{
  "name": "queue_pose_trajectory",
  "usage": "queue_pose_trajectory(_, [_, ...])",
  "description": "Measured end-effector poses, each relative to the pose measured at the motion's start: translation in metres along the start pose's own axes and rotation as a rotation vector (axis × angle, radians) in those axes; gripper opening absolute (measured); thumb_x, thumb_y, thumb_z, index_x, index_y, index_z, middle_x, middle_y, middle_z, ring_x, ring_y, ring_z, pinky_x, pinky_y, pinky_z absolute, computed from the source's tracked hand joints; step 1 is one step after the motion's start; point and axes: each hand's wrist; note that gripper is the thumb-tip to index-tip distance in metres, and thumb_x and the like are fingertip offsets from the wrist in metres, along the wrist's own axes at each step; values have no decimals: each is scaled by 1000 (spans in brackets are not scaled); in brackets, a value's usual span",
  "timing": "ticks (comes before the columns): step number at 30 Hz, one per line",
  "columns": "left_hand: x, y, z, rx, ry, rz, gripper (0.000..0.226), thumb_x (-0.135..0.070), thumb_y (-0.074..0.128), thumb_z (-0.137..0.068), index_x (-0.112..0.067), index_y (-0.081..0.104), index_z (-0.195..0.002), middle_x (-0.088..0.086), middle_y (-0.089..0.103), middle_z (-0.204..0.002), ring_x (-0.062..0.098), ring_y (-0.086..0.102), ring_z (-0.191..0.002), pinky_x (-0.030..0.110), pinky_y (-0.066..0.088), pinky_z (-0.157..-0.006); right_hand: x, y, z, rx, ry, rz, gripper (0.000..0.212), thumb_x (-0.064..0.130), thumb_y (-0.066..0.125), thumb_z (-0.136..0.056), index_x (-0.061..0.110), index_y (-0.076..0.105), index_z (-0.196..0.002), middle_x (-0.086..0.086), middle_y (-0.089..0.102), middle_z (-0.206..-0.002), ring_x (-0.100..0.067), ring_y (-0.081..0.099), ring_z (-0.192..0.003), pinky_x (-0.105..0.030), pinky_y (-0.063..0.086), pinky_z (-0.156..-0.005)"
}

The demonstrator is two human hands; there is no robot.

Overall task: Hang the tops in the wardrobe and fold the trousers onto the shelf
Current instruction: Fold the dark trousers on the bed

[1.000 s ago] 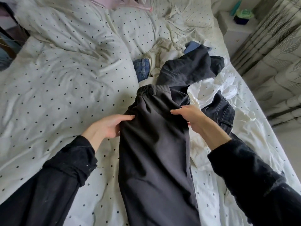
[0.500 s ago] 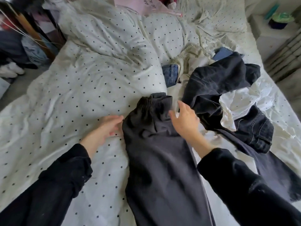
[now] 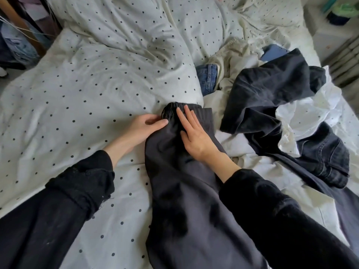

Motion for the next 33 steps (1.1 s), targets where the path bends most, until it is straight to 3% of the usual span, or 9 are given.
queue_pose_trajectory(3, [-13, 7, 3, 68, 2, 3, 13, -33, 67, -85, -22, 66, -93, -11, 68, -88, -1, 64, -78, 10, 49, -68, 2, -7, 13, -49, 24, -113, 69, -7, 35, -91, 11, 3, -150, -2, 1, -158, -15, -4, -146, -14, -5, -114])
queue_pose_trajectory(9, [-39, 27, 0, 133, -77, -154, 7, -15, 69, -83, -14, 62, -86, 3, 66, -87, 19, 62, -82, 27, 48, -70, 14, -13, 60, -222, 195, -83, 61, 2, 39, -95, 11, 14, -150, 0, 2, -159, -9, -3, -145, -26, 16, -117])
queue_pose_trajectory(13, [-40, 30, 14, 44, 30, -142, 21, -10, 63, -86, -7, 59, -107, 5, 62, -100, 18, 56, -90, 24, 42, -69, 19, -17, 95, -291, 287, -39, 43, 16, 43, -98, 11, 41, -141, -3, 40, -146, -19, 42, -130, -28, 33, -107])
queue_pose_trajectory(19, [-40, 30, 73, -5, 344, -69, 34, -2, 62, -87, -20, 46, -112, -21, 53, -97, -18, 52, -85, -4, 35, -76, 30, -49, 128, -418, 724, -1097, 36, 40, 34, -101, 16, 44, -127, -9, 59, -120, -24, 64, -97, -40, 54, -85])
queue_pose_trajectory(21, [-29, 30, 94, 36, 424, -173, 38, 0, 67, -83, -14, 52, -115, -20, 57, -100, -15, 55, -89, 2, 38, -85, 33, -64, 147, -460, 773, -1391, 43, 47, 34, -99, 13, 42, -124, -14, 60, -113, -30, 64, -96, -45, 53, -84])
queue_pose_trajectory(23, [-12, 34, 118, 77, 522, -360, 48, -3, 72, -77, -20, 53, -118, -15, 63, -105, 3, 61, -98, 22, 42, -94, 33, -74, 169, -509, 816, -1492, 48, 51, 37, -97, 9, 45, -119, -14, 61, -103, -31, 64, -91, -47, 53, -82])
queue_pose_trajectory(26, [12, 45, 155, 161, 738, -729, 62, 0, 69, -64, -36, 45, -108, -11, 62, -122, 15, 60, -107, 24, 27, -87, 39, -83, 197, -424, 906, -1305, 49, 54, 43, -93, 11, 49, -116, -7, 59, -95, -24, 61, -81, -40, 53, -72])
queue_pose_trajectory(30, [38, 58, 192, 307, 904, -970, 77, 11, 71, -47, -27, 47, -109, -7, 59, -128, 10, 51, -103, 27, 31, -82, 54, -72, 224, -91, 953, -918, 46, 58, 58, -82, 16, 63, -101, 3, 65, -79, -13, 63, -70, -26, 51, -60])
queue_pose_trajectory(33, [49, 58, 204, 331, 943, -1031, 76, 9, 73, -47, -23, 46, -110, -3, 58, -130, 15, 49, -103, 29, 32, -82, 59, -58, 230, -65, 886, -707, 31, 40, 70, -82, 13, 69, -97, 4, 69, -79, -9, 65, -69, -14, 46, -48])
Point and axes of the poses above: each hand's wrist, its own z-axis away from the middle knuckle, its own y-axis out of the palm, x = y × z
